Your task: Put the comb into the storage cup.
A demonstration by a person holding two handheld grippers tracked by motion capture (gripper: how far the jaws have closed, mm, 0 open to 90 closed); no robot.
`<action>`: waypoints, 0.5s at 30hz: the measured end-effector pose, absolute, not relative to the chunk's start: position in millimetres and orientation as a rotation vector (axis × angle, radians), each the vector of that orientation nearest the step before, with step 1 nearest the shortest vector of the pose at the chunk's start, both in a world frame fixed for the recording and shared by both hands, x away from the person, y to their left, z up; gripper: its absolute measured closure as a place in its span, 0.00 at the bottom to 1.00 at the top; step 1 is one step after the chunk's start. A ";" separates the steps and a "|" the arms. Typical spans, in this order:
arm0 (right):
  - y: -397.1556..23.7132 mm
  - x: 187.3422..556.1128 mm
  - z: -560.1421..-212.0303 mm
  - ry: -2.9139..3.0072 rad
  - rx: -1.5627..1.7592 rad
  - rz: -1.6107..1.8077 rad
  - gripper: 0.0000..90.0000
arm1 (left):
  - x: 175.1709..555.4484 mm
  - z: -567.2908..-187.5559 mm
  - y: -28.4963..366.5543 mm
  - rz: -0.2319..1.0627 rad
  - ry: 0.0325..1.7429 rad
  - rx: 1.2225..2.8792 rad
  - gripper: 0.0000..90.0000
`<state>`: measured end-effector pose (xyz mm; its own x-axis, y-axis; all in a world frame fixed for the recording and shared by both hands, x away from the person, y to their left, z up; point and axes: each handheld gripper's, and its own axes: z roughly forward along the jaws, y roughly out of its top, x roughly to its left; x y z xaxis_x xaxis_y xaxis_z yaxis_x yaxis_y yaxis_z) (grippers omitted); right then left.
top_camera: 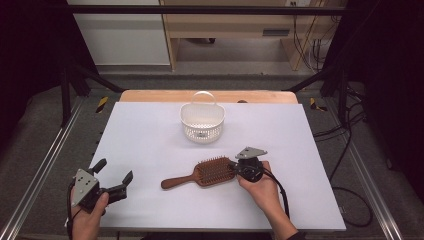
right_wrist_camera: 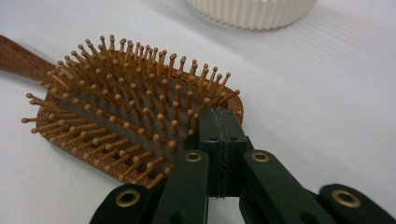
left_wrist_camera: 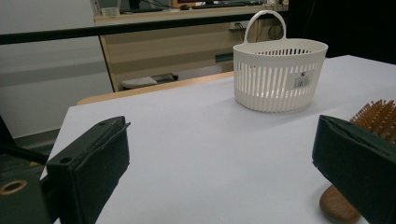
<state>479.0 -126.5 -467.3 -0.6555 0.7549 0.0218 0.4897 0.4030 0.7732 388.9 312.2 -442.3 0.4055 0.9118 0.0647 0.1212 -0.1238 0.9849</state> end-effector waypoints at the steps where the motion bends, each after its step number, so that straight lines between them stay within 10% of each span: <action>1: -126.5 479.0 -467.3 2.333 1.078 1.118 1.00 | 388.8 -441.9 312.2 0.892 0.947 1.549 0.04; 15: -96.8 474.6 -468.1 2.377 1.011 1.148 1.00 | 388.7 -442.1 312.8 0.898 0.954 1.555 0.04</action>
<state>474.6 -96.8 -468.1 -0.7011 0.7126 0.0232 0.4610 0.4283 0.7772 388.7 312.8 -442.1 0.3994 0.9142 0.0686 0.1241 -0.1280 0.9840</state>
